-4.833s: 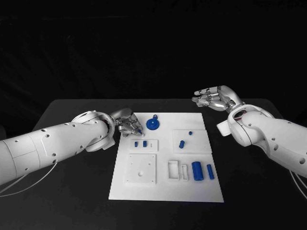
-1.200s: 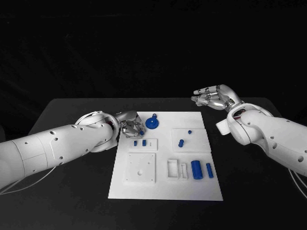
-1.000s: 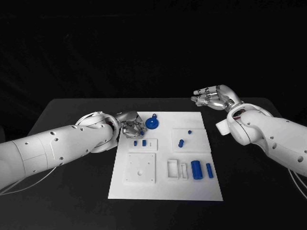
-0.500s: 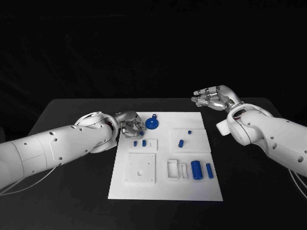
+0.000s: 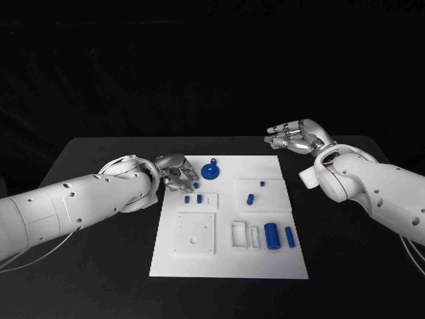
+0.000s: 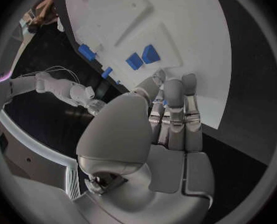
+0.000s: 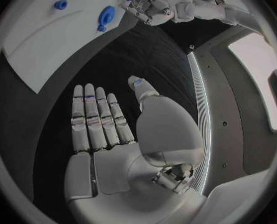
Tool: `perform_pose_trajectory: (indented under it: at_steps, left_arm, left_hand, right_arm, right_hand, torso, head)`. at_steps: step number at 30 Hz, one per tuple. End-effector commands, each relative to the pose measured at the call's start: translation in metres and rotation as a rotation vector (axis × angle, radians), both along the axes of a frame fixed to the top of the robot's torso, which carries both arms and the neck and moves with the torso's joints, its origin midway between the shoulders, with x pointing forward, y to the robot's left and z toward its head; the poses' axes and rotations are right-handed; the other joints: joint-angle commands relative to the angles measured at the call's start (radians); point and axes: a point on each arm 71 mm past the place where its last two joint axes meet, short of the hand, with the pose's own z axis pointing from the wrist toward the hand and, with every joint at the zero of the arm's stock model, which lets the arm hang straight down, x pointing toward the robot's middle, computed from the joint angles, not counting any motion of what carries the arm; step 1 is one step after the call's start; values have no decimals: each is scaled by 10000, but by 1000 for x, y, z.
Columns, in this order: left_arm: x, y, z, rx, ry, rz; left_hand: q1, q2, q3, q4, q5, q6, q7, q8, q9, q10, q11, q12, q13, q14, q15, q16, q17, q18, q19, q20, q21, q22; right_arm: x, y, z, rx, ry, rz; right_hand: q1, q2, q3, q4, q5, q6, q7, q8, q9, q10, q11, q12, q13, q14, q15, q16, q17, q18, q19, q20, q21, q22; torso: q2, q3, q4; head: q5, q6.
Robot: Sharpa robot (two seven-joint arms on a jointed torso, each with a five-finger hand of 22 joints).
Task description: Assemble the parts on the task board
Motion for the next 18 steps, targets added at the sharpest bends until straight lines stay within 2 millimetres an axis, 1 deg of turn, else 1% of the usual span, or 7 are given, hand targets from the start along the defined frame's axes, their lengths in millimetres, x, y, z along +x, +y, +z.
perform_pose_trajectory:
  at_steps: [1, 5, 8, 9, 13, 15, 18]
  left_arm:
    - [0, 0, 1, -188, -6, 49]
    - [1, 5, 2, -439, -91, 286]
    - [5, 15, 5, -1062, -176, 779]
    - [7, 22, 7, -1560, -153, 1129]
    - [13, 39, 16, -2919, -10, 1975]
    - [16, 47, 21, -3744, 143, 2369]
    - [19, 57, 27, -4881, 488, 2808]
  left_hand:
    - [102, 5, -99, 21, -39, -91, 1, 27, -14, -119, 9, 50, 8, -15, 58, 40, -18, 211, 68, 60, -83, 142]
    - [148, 70, -104, 51, -14, -77, 47, 28, -14, -64, 0, 46, 6, -10, 50, 53, -24, 226, 99, 60, -136, 164]
    - [147, 225, 266, -18, 25, 180, 305, 35, -7, 351, -85, 42, -4, -73, -20, -16, -59, 235, 33, -1, -102, 238]
    - [17, 265, 662, -59, 100, 314, 395, 36, -8, 672, -166, 48, -7, -59, -70, -36, -69, 207, -39, -59, -16, 258]
    - [-348, 273, 1104, 51, 152, 615, 567, 74, 5, 1334, -303, 121, -4, -535, -149, -576, -290, 56, -508, -96, -85, 222]
    - [-492, 263, 1148, 139, 151, 674, 532, 87, 7, 1558, -372, 125, 9, -891, -160, -1142, -530, -97, -885, -104, -313, 142]
    - [-656, 340, 1095, 299, 132, 717, 522, 95, 12, 1839, -434, 173, 12, -1360, -130, -2046, -909, -349, -1410, -65, -832, -126]
  right_arm:
    - [0, 2, -1, -68, 42, 202]
    - [-1, 3, -2, -294, 130, 438]
    - [-1, 5, -4, -879, 166, 788]
    - [-1, 6, -5, -1337, 100, 1018]
    - [-3, 9, -7, -2392, 17, 1605]
    - [-3, 10, -9, -3032, -58, 1831]
    - [-4, 12, -13, -3998, 195, 2123]
  right_hand:
    - [12, 38, 3, -108, -45, 31, 26, -26, -3, -88, 37, -25, -9, -87, -15, -53, -9, 1, -80, -14, -38, -15]
    - [219, 74, 299, -586, -174, 231, 7, -24, 1, -48, 16, -43, -13, -68, -35, -47, -11, 19, -31, -28, -35, -15]
    - [532, 169, 1007, -1079, -333, 839, -66, 9, 27, 329, -122, -23, -23, 531, -291, 185, -3, 162, 565, -243, 174, 27]
    - [560, 167, 1421, -1283, -448, 1007, -97, 30, 37, 622, -225, 1, -17, 1039, -501, 374, 40, 257, 1034, -432, 362, 73]
    - [626, 142, 2000, -1678, -668, 1499, -243, 68, 68, 1432, -517, 7, 5, 1938, -915, 685, 125, 272, 1902, -846, 772, 178]
    - [662, 129, 1870, -1835, -766, 1893, -369, 106, 96, 1952, -726, -5, 25, 2823, -1281, 1107, 347, 299, 2790, -1243, 1302, 403]
    - [594, 198, 1621, -1881, -752, 1933, -432, 14, 56, 1983, -875, -105, 7, 4363, -1808, 2319, 993, 510, 4492, -1855, 2386, 916]
  torso:
    - [3, -4, 4]
    - [4, -2, 3]
    - [-5, 9, -2]
    - [-12, 11, -4]
    - [-10, 8, 5]
    - [-13, 6, 4]
    - [-17, 2, 4]
  head:
    - [-3, 3]
    - [4, 13]
    - [8, 49]
    - [-15, 56]
    - [-128, 127]
    - [-250, 180]
    - [-395, 242]
